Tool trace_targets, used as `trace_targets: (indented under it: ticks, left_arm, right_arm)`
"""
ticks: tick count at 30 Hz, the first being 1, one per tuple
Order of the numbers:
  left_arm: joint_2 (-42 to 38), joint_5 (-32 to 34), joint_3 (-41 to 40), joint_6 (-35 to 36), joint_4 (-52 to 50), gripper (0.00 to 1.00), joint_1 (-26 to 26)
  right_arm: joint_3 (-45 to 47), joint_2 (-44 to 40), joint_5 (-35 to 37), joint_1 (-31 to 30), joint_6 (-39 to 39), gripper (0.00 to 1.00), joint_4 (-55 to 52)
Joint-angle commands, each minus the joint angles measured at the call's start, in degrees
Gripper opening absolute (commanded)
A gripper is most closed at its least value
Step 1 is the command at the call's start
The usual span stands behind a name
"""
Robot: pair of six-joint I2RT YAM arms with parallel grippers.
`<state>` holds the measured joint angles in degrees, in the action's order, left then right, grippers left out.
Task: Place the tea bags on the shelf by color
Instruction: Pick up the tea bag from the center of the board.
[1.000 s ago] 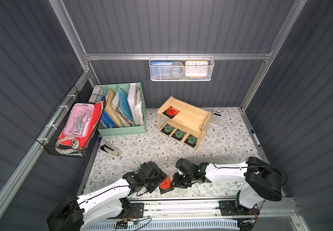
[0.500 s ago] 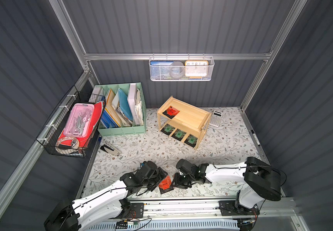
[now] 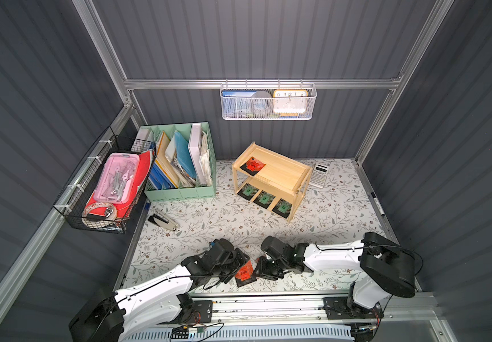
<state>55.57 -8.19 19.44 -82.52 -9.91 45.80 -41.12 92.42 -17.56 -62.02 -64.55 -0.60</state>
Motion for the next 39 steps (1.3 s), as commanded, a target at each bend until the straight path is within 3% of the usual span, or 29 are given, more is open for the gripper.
trace_targets:
  ticks: [1,30,39]
  left_arm:
    - [-0.24,-0.34,-1.40,-0.75,0.50,0.82,-0.01]
    - [0.41,-0.33,-2.88,-1.09,2.18,0.83,0.05]
    - [0.32,-0.08,-2.85,-1.33,2.18,0.82,0.00]
  right_arm:
    - [0.83,0.21,1.23,0.32,-0.73,0.34,1.06]
    - [2.08,5.41,-2.84,2.04,-1.51,0.30,10.56]
    - [2.26,5.52,-3.72,2.13,-1.18,0.16,12.55]
